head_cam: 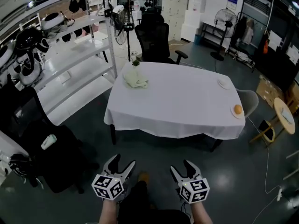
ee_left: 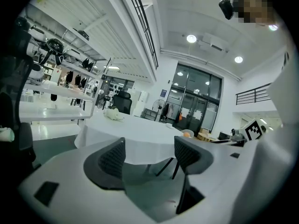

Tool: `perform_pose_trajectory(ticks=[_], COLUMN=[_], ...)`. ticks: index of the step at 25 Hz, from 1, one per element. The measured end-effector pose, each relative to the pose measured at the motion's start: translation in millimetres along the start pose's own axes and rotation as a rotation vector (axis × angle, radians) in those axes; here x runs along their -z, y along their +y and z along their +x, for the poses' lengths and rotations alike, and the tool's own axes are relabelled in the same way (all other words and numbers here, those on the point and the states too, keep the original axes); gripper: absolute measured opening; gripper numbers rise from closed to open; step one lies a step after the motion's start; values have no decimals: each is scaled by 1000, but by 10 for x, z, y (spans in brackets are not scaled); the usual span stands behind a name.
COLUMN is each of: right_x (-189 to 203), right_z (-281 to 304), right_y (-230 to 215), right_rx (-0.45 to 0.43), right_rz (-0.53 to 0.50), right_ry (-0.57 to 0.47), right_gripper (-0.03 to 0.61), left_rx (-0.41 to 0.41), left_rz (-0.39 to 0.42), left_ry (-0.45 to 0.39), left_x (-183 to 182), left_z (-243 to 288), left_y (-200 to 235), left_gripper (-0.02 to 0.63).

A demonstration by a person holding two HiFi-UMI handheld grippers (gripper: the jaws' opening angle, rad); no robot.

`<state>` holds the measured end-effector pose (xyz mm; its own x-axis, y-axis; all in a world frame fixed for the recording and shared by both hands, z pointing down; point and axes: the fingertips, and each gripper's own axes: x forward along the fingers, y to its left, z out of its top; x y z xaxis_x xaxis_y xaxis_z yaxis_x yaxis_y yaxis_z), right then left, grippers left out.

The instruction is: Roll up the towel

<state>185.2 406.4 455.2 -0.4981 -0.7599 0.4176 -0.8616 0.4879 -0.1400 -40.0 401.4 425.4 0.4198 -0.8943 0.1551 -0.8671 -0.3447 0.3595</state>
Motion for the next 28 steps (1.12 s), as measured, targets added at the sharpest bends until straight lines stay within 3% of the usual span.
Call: perform_pose_trajectory(ticks=[15, 28], right_x=[-792, -975], right_z=[1082, 1700], right_y=[-430, -580], right_rx=[59, 102], right_rz=[22, 48], right_ry=[-37, -49], right_gripper=[278, 278], left_rx=[72, 120], left_rz=[33, 52], left_ry=[8, 17], left_x=[-710, -918], left_z=[1213, 1796], left_y=[659, 1111], left_gripper=[345, 345])
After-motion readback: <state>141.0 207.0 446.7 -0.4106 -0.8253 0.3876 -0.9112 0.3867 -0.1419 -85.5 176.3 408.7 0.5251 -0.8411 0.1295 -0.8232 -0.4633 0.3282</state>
